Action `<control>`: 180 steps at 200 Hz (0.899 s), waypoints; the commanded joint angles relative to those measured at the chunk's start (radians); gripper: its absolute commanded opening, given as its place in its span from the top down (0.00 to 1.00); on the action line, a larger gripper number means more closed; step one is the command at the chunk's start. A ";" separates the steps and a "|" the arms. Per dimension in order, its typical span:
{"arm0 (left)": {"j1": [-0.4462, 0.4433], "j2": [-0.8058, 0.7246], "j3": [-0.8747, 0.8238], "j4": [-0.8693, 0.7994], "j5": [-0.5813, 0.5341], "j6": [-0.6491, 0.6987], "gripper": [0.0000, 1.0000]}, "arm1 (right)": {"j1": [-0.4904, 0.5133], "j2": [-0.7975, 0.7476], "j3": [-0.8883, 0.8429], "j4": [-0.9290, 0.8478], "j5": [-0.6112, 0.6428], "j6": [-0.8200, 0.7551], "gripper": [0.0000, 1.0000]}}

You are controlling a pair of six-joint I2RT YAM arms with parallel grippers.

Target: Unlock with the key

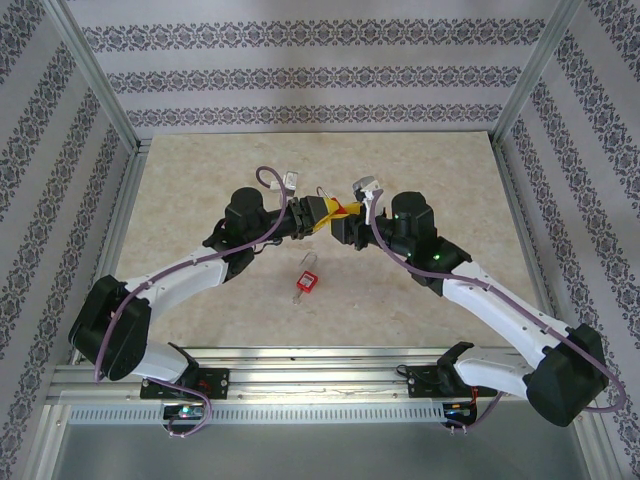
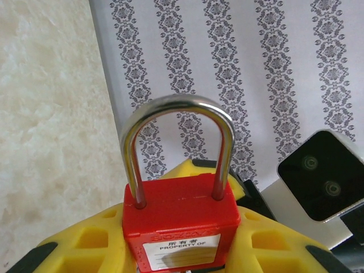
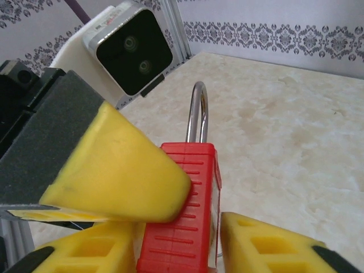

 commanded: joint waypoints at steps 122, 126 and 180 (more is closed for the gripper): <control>0.016 0.023 -0.040 0.215 0.024 -0.158 0.55 | 0.003 -0.072 -0.070 0.085 -0.094 0.024 1.00; 0.022 0.015 -0.042 0.200 0.019 -0.151 0.54 | 0.003 -0.074 -0.072 0.081 -0.094 0.024 1.00; 0.083 -0.044 -0.085 0.100 0.000 -0.083 0.53 | -0.013 -0.095 -0.090 0.071 -0.107 0.044 1.00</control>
